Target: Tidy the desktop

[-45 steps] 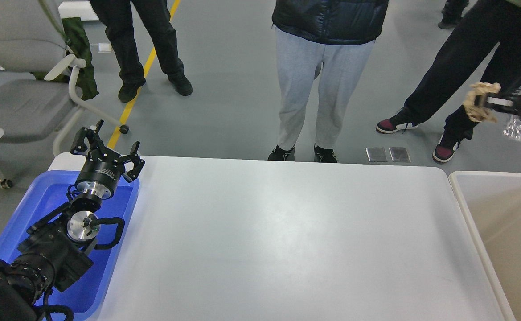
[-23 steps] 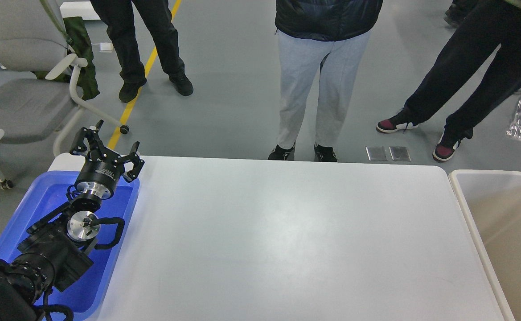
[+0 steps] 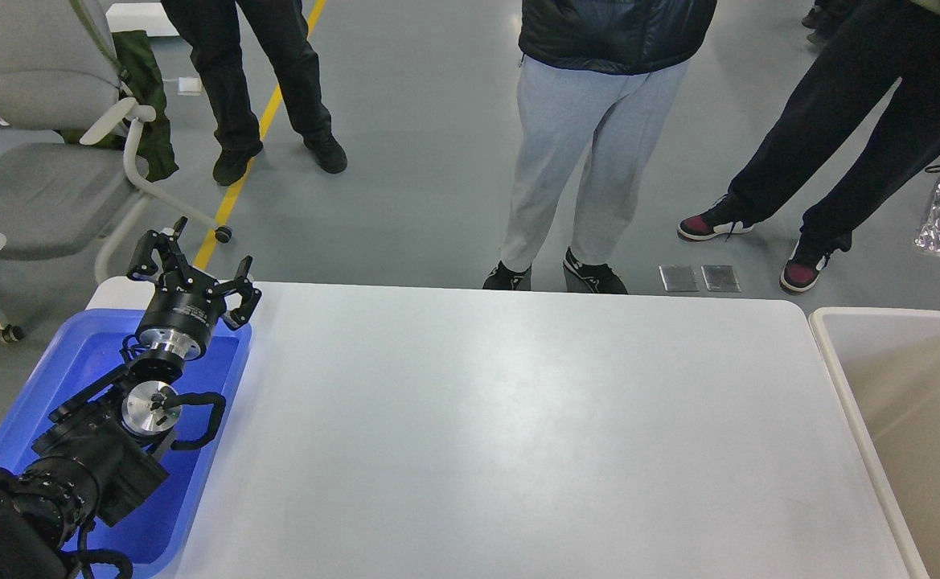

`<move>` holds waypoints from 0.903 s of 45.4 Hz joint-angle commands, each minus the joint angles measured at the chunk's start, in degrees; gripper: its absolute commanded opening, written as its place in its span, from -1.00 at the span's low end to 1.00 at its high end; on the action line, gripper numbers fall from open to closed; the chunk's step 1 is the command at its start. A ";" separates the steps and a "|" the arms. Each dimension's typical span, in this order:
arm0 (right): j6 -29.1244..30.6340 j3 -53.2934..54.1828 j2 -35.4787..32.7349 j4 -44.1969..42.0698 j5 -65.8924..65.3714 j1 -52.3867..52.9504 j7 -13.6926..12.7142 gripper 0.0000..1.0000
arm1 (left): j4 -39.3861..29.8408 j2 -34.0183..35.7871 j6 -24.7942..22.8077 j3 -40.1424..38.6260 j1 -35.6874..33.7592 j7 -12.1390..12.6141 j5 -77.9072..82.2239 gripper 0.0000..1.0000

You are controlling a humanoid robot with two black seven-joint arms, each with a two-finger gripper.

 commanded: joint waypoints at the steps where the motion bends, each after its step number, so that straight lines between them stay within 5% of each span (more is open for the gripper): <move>1: -0.21 11.00 1.40 -1.16 0.88 -1.48 -5.05 -1.00 | 0.02 0.00 0.02 0.00 0.00 0.00 0.00 1.00; 7: -0.47 15.67 1.40 -1.16 1.23 -1.48 -7.60 -0.81 | 0.02 0.00 0.02 0.00 0.00 0.00 0.00 1.00; 12: -0.83 18.92 1.40 -1.16 1.23 -1.48 -9.27 -0.11 | 0.02 0.00 0.02 0.00 0.00 0.00 0.00 1.00; 18: -1.71 22.35 1.40 -1.16 1.23 -1.48 -9.81 1.00 | 0.02 0.00 0.02 0.00 0.00 0.00 0.00 1.00; 41: -1.35 23.41 1.14 -0.37 2.02 1.42 -9.19 1.00 | 0.02 0.00 0.02 0.00 0.00 0.00 0.00 1.00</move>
